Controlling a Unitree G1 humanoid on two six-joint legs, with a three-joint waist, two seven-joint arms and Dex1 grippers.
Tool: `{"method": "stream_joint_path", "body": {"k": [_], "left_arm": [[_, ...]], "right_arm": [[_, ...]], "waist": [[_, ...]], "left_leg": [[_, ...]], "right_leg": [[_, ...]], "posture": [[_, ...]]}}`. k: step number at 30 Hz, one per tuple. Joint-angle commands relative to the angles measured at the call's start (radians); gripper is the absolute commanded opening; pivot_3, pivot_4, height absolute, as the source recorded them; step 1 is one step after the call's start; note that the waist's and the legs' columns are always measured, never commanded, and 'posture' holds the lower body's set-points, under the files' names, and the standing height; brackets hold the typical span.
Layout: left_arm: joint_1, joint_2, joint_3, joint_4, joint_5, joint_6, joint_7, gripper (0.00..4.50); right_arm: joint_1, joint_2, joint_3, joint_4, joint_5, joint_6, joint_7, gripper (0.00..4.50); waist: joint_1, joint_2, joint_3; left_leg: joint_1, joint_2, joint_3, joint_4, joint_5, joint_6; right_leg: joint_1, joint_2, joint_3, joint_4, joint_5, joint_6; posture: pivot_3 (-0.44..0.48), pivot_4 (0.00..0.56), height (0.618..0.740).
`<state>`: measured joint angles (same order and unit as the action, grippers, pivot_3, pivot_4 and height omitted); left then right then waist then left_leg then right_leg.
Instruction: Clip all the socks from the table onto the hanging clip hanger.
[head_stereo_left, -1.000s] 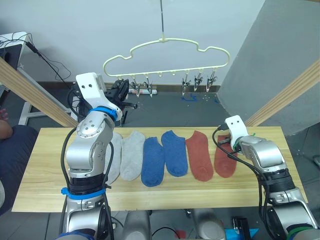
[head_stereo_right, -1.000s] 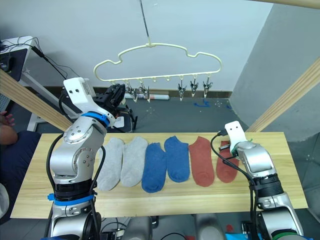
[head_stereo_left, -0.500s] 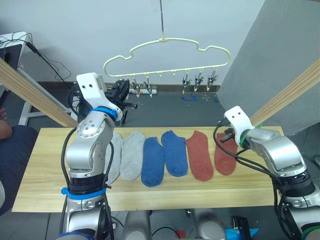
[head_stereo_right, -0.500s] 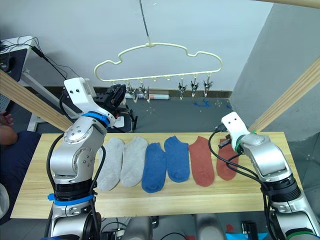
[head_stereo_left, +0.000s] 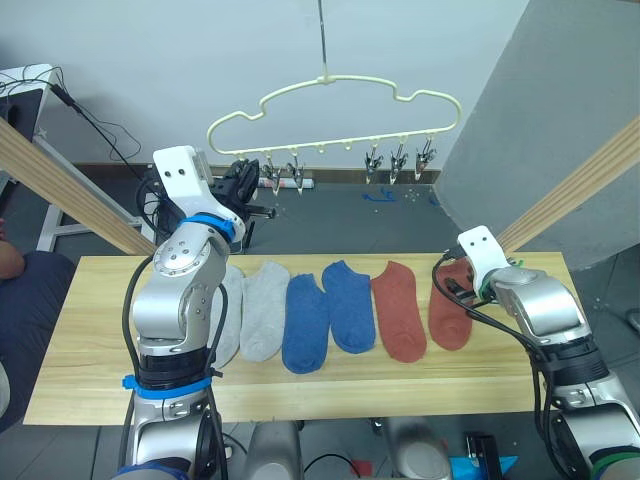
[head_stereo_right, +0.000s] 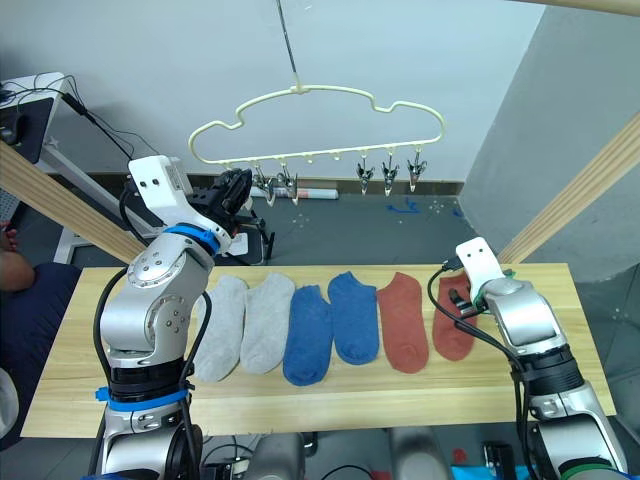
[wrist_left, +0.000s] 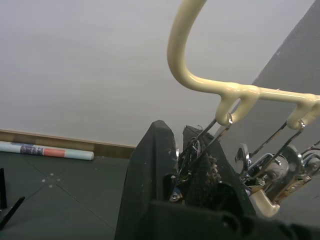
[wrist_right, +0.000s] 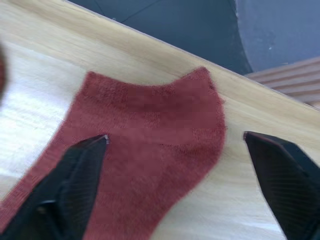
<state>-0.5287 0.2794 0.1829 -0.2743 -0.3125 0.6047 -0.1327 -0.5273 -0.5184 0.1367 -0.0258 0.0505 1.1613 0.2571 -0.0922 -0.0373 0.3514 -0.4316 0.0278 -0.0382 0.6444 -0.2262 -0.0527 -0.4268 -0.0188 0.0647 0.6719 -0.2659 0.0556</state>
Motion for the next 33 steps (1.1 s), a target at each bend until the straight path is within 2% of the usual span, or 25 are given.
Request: {"method": "stream_joint_path", "body": {"k": [1,9,13,19,23,30,33], "left_arm": [[0.003,0.003,0.007,-0.029,0.001,-0.002,0.005,0.27],[0.006,0.002,0.002,-0.033,0.002,0.001,0.005,0.27],[0.003,0.002,0.002,-0.028,0.002,-0.001,0.004,0.27],[0.01,0.002,0.001,-0.037,0.003,0.002,0.007,0.27],[0.011,0.003,0.002,-0.038,0.004,0.001,0.009,0.27],[0.016,0.0,-0.002,-0.041,0.004,0.0,0.012,0.27],[0.014,0.0,0.0,-0.038,0.003,-0.001,0.012,0.27]], "right_arm": [[-0.016,-0.001,-0.018,0.003,-0.018,-0.022,-0.008,4.48],[-0.043,0.049,-0.072,0.102,-0.012,-0.076,-0.04,4.48],[-0.091,0.092,-0.156,0.198,0.01,-0.1,-0.069,4.48],[-0.103,0.123,-0.217,0.288,0.031,-0.121,-0.073,4.48],[-0.104,0.142,-0.236,0.266,0.042,-0.039,-0.072,4.48],[-0.115,0.225,-0.359,0.21,0.088,0.105,-0.119,4.48],[-0.106,0.211,-0.332,0.196,0.072,0.101,-0.122,4.48]], "waist": [[0.0,0.0,0.0],[0.0,0.0,0.0],[-0.001,0.0,0.0],[0.001,0.0,0.0],[0.001,0.0,0.0],[0.0,0.0,0.0],[0.001,0.0,0.0]], "left_leg": [[0.0,0.0,0.0,0.0,0.0,0.0],[0.0,0.0,0.0,0.0,0.0,0.0],[0.0,0.0,0.0,0.0,0.0,0.0],[0.0,0.0,0.0,0.0,0.0,0.0],[0.0,0.0,0.0,0.0,0.0,0.0],[0.0,0.0,0.0,0.0,0.0,0.0],[0.0,0.0,0.0,0.001,0.0,0.0]], "right_leg": [[0.0,0.0,0.0,0.0,0.0,0.0],[0.0,0.0,0.0,0.001,0.0,0.0],[0.0,0.0,0.0,0.001,0.0,0.0],[0.0,0.0,0.0,0.0,0.0,0.0],[0.0,0.0,0.0,0.002,0.0,0.0],[0.0,0.0,0.0,0.002,0.0,0.0],[0.0,0.0,0.0,0.002,0.0,0.0]], "posture": [[-0.158,0.365,0.74],[-0.156,0.366,0.74],[-0.156,0.366,0.74],[-0.149,0.368,0.74],[-0.142,0.367,0.74],[-0.149,0.369,0.74],[-0.149,0.369,0.74]]}}
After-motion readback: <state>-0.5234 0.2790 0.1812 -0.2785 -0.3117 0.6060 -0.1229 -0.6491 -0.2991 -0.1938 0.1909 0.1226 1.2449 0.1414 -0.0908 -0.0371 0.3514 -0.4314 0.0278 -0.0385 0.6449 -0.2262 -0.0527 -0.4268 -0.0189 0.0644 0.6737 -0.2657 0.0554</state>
